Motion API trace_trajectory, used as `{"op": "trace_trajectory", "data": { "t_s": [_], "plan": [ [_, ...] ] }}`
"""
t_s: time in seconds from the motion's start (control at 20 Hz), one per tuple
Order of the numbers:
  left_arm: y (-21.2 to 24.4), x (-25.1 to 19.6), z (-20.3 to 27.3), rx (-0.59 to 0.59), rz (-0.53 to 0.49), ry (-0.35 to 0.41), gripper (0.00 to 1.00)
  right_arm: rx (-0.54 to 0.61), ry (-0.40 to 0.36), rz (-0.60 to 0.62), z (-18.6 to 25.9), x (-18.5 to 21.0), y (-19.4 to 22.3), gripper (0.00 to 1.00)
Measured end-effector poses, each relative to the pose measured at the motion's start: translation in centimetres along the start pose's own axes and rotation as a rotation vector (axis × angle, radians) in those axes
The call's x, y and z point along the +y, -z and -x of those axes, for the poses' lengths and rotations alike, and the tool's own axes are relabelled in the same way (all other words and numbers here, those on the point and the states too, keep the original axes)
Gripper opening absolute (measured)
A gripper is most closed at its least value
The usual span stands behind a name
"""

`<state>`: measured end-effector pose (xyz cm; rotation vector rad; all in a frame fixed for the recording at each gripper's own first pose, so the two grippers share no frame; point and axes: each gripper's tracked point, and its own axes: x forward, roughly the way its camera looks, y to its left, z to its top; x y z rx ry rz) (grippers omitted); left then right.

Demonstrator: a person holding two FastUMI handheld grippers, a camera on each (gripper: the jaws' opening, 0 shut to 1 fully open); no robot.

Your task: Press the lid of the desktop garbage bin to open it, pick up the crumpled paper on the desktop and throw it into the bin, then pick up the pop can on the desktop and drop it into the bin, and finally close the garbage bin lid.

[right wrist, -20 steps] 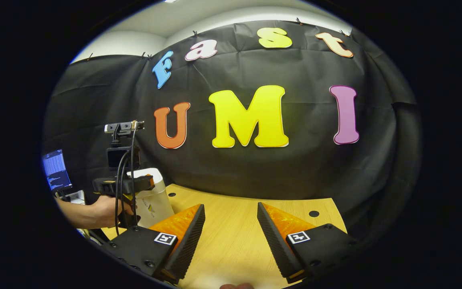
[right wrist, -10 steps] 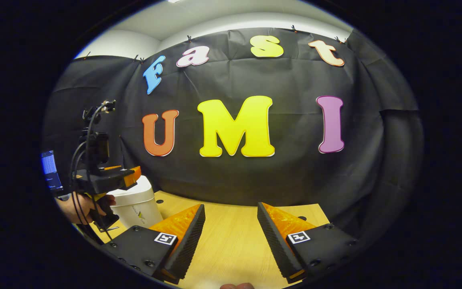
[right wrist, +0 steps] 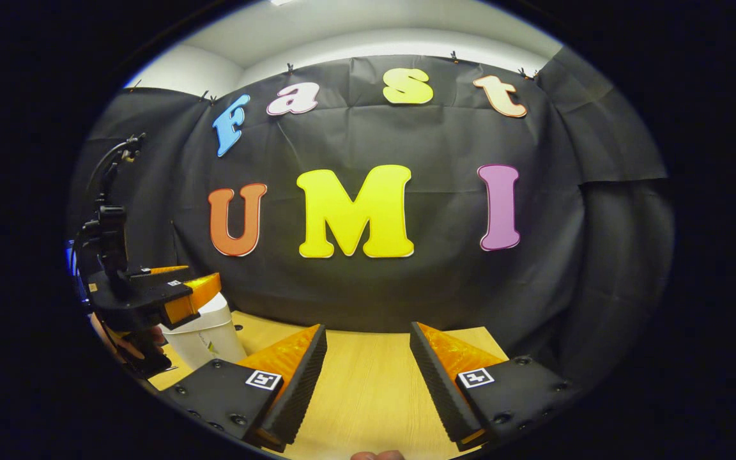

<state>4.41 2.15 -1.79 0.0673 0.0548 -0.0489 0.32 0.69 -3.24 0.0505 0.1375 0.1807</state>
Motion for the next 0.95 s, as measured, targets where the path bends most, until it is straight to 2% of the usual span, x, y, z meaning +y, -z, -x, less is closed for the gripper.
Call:
{"op": "trace_trajectory", "data": {
  "t_s": [0.2, 0.3, 0.55, 0.95],
  "plan": [
    [0.6, -3.8, 1.8, -0.019, 0.042, 0.117, 0.92, 0.002, 0.052, 0.011, 0.6, -0.8, 0.8, 0.84],
    [1.0, -5.0, 2.5, -0.017, 0.043, 0.146, 0.92, -0.012, 0.069, 0.023, 0.9, -1.0, 0.5, 0.84],
    [1.7, -6.4, 3.5, -0.011, 0.047, 0.168, 0.92, -0.027, 0.091, 0.023, 1.4, -1.3, 0.5, 0.84],
    [2.0, -6.7, 3.6, 0.003, 0.073, 0.159, 0.92, -0.039, 0.11, 0.022, 1.4, -1.7, 0.3, 0.84]
  ]
}}
